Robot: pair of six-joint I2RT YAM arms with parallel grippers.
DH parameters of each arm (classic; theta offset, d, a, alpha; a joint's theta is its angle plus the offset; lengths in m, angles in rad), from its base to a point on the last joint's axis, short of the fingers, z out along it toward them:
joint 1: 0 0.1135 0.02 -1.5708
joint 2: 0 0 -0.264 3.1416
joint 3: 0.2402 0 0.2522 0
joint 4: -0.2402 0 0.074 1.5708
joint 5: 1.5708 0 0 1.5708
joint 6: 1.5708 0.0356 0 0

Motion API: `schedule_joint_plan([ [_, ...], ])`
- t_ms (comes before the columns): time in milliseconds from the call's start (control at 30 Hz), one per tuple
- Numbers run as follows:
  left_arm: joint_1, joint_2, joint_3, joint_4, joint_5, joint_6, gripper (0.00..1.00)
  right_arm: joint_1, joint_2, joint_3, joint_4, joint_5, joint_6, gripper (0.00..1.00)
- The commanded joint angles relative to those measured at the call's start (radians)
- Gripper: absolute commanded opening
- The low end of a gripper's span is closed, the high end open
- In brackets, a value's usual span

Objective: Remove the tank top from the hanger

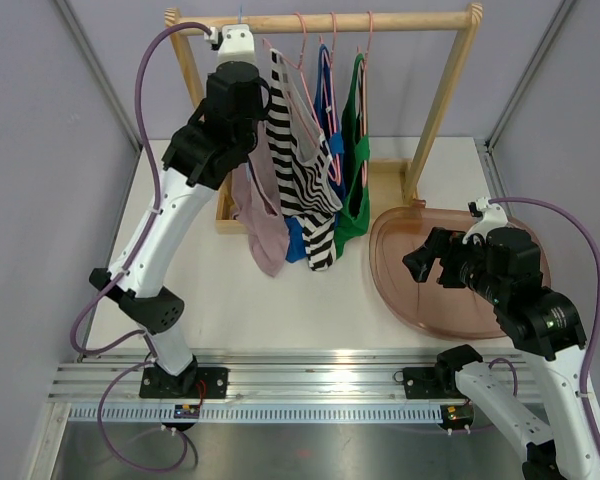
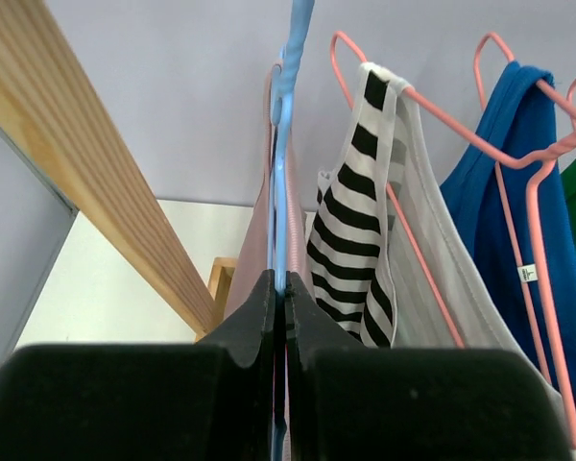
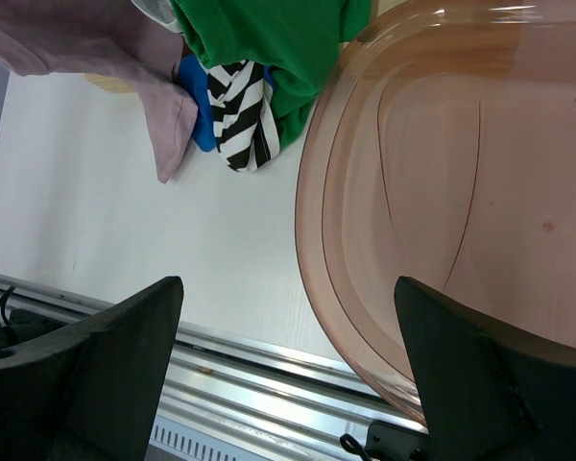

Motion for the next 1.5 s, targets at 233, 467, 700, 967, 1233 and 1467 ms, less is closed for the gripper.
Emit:
schedule_joint_plan([
  [233, 0.002, -0.172, 0.052, 0.054, 0.083, 0.035, 0.0, 0.004, -0.013, -0.002, 0.035, -0.011, 0.006, 0.99],
  [467, 0.0, -0.296, -0.048, -0.069, 0.203, -0.05, 0.0, 0.006, -0.012, -0.009, 0.07, -0.062, 0.016, 0.99],
  [700, 0.0, -0.618, -0.471, -0.087, 0.434, -0.159, 0.0, 0.006, -0.006, -0.075, 0.26, -0.399, 0.064, 1.0],
  [967, 0.0, -0.953, -0.96, -0.057, 0.821, -0.274, 0.0, 0.019, 0.053, -0.337, 0.783, -0.677, 0.356, 1.0],
  [1233, -0.001, -1.195, -1.419, 0.144, 1.117, -0.453, 0.0, 0.242, 0.122, -0.477, 1.008, -0.336, 0.447, 1.0],
  [1467, -0.003, -1.303, -1.634, 0.287, 1.162, -0.582, 0.0, 0.57, 0.298, -0.448, 0.939, 0.161, 0.443, 0.99],
])
